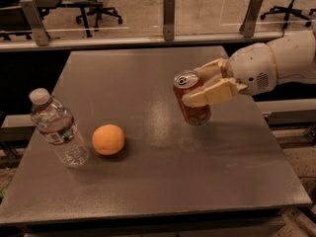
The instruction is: Place coke can upright
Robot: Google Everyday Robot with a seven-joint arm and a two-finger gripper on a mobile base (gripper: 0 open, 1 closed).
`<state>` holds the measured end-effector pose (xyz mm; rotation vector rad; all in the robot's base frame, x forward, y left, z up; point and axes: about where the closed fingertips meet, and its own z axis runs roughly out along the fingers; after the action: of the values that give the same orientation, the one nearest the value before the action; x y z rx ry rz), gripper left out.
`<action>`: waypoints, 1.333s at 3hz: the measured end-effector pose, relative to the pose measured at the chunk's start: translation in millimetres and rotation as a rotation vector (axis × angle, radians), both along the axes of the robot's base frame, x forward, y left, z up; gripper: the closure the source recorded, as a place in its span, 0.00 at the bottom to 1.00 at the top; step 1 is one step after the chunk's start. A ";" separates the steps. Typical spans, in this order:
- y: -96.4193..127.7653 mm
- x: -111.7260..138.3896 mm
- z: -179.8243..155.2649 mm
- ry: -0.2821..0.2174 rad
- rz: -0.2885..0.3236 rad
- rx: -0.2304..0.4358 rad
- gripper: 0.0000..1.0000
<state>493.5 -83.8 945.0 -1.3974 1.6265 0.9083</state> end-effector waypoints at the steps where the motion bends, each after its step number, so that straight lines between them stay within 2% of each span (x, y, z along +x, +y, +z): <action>1: -3.8 2.6 -3.9 -0.006 -0.004 0.099 1.00; 2: -5.6 6.3 -15.2 0.004 0.003 0.170 1.00; 3: -5.7 8.0 -21.4 0.010 0.009 0.196 1.00; 4: -5.9 7.2 -27.3 0.012 0.013 0.230 0.85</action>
Offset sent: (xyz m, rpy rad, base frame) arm 0.0102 -0.0138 -0.0231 0.2291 0.0124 -0.0047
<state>500.7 -89.7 917.6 -1.2468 1.4707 1.0773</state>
